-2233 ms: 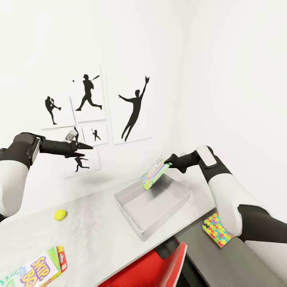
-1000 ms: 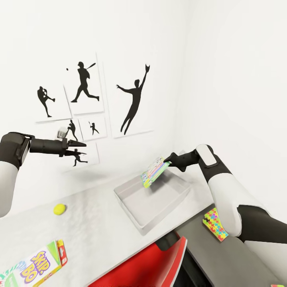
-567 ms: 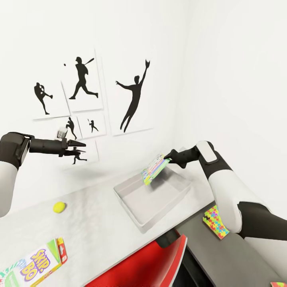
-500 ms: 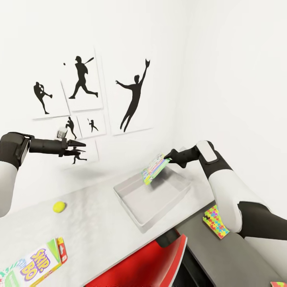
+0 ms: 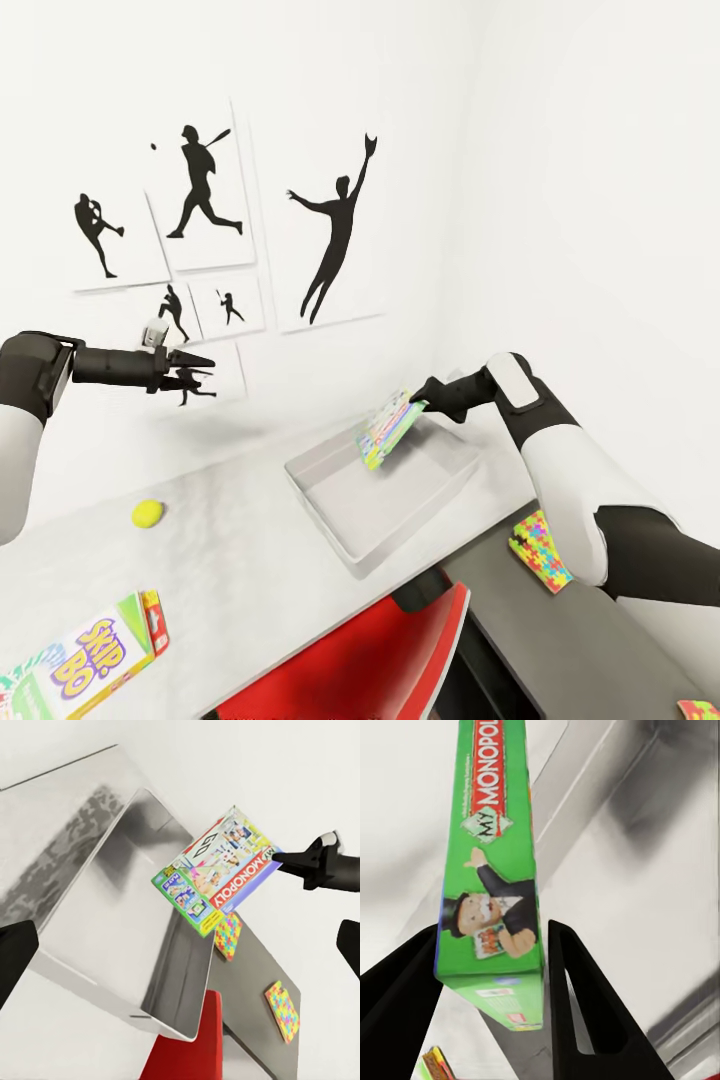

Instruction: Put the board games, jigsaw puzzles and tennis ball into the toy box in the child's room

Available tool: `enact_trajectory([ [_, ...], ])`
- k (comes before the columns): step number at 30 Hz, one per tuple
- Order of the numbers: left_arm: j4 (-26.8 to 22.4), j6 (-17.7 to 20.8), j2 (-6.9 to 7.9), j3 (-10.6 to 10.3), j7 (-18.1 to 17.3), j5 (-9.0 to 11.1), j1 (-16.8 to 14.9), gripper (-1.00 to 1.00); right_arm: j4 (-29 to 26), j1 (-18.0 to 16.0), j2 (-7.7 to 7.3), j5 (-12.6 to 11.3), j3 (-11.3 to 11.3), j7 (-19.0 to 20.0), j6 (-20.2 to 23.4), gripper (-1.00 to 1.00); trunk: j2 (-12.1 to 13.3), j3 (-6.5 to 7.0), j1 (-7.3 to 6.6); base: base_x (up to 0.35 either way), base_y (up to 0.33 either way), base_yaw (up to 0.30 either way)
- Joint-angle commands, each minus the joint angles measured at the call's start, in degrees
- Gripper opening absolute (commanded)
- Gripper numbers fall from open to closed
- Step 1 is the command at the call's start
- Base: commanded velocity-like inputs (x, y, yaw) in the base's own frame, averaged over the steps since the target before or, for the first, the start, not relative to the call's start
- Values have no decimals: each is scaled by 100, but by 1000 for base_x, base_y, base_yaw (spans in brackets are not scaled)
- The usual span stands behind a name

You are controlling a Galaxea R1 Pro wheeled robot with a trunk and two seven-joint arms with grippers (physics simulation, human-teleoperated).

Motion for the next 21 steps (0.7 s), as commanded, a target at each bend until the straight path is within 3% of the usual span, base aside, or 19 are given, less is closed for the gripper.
enact_trajectory([
  [1,-2,60,-1,26,-46,-60,-7,100,-1,-6,3,-65,22,-56,13,-100,-14,-23,3,0,0,0],
  [21,-11,60,37,27,-57,-51,-7,100,32,-6,2,-75,213,-46,13,-100,-14,-210,3,0,0,0],
])
